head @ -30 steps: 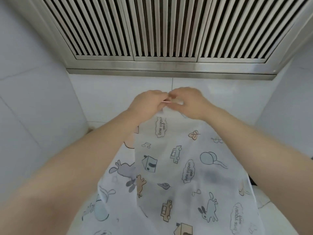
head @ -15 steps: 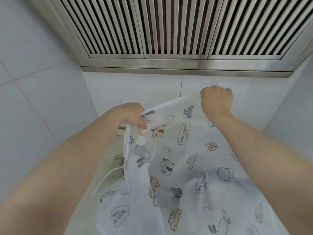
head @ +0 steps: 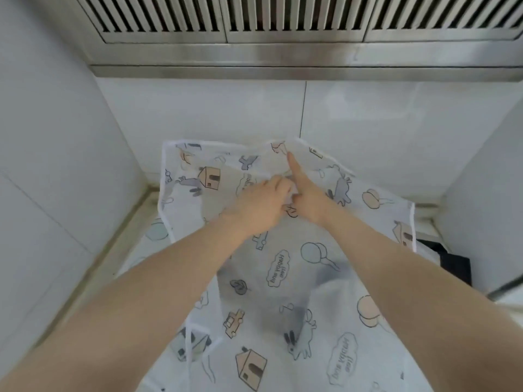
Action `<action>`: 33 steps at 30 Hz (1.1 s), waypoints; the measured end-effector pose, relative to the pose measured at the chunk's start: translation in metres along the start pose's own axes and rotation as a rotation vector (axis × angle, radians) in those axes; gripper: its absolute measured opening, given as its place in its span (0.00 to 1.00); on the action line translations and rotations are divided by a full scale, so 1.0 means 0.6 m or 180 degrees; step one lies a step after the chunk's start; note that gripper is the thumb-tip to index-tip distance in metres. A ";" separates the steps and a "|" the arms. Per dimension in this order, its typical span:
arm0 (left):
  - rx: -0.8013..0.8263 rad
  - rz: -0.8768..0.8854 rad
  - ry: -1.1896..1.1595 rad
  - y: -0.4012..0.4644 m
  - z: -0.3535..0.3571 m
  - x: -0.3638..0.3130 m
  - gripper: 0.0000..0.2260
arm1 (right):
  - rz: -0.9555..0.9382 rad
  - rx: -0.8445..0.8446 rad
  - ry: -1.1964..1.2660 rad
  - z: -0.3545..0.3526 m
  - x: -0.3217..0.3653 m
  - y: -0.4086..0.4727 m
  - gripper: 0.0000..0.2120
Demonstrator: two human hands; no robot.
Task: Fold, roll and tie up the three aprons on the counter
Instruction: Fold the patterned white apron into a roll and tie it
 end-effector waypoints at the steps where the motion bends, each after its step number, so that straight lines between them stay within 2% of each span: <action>1: 0.0558 -0.0254 -0.0103 -0.003 0.054 0.028 0.17 | 0.0119 -0.0260 0.0021 -0.015 -0.041 -0.014 0.34; 3: 0.1308 -0.0446 -0.0125 -0.022 0.129 0.065 0.25 | 0.0453 -0.0692 -0.0644 -0.052 -0.127 -0.047 0.28; 5: 0.1723 -0.0584 -0.0344 -0.035 0.180 0.077 0.32 | 0.1109 -0.0726 -0.1576 -0.076 -0.224 -0.087 0.25; 6: 0.1838 -0.0656 -0.0461 -0.037 0.197 0.074 0.35 | 0.1580 -0.0668 -0.1813 -0.085 -0.272 -0.116 0.26; 8: 0.1940 -0.0726 -0.0626 -0.036 0.219 0.062 0.42 | 0.2541 -0.0629 -0.1427 -0.093 -0.341 -0.182 0.33; 10: 0.1937 -0.0601 -0.0634 -0.023 0.231 0.031 0.47 | 0.3223 -0.0695 -0.0440 -0.085 -0.397 -0.230 0.38; 11: 0.1920 -0.0480 -0.0588 -0.016 0.234 0.013 0.48 | 0.3415 -0.0723 0.0044 -0.077 -0.410 -0.246 0.38; 13: 0.1862 -0.0206 -0.0491 -0.002 0.234 -0.033 0.49 | 0.3326 -0.0915 0.0566 -0.082 -0.418 -0.262 0.25; 15: 0.1793 0.0062 -0.0468 0.009 0.230 -0.072 0.48 | 0.2789 -0.1261 0.0487 -0.119 -0.400 -0.252 0.09; 17: 0.1788 0.0299 -0.0520 0.016 0.226 -0.108 0.47 | 0.2226 -0.1726 -0.0054 -0.188 -0.362 -0.240 0.11; 19: 0.1761 0.0463 -0.0473 0.023 0.225 -0.136 0.45 | 0.1842 -0.2413 -0.0532 -0.280 -0.330 -0.240 0.14; 21: 0.1671 0.0431 -0.0279 0.028 0.230 -0.143 0.45 | 0.1618 -0.2922 -0.0824 -0.362 -0.320 -0.240 0.20; 22: 0.1630 0.0359 -0.0107 0.028 0.237 -0.142 0.45 | 0.1644 -0.2947 -0.1092 -0.387 -0.322 -0.239 0.22; 24: 0.1607 0.0190 0.0275 0.026 0.256 -0.137 0.46 | 0.1823 -0.2450 -0.1957 -0.392 -0.328 -0.223 0.28; 26: 0.1647 -0.0073 0.0467 0.024 0.272 -0.128 0.44 | 0.1565 -0.1657 -0.2487 -0.327 -0.317 -0.201 0.34; 30: 0.1618 -0.0380 0.0459 0.036 0.289 -0.108 0.32 | 0.0241 0.0054 -0.2055 -0.090 -0.254 -0.193 0.24; 31: 0.1602 -0.0313 0.0391 0.039 0.291 -0.109 0.31 | 0.0032 0.0439 -0.2130 -0.029 -0.246 -0.202 0.26; 33: 0.1622 -0.0140 0.0244 0.037 0.286 -0.112 0.28 | -0.0053 0.1086 -0.2555 0.064 -0.256 -0.223 0.37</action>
Point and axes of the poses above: each hand's wrist, its own y-axis towards the middle knuckle, its own z-axis out of the palm, x = y × z, the point moved 10 cm from there along y, towards the middle knuckle, and after that the axes turned 7 degrees about -y, right-handed, at the moved point
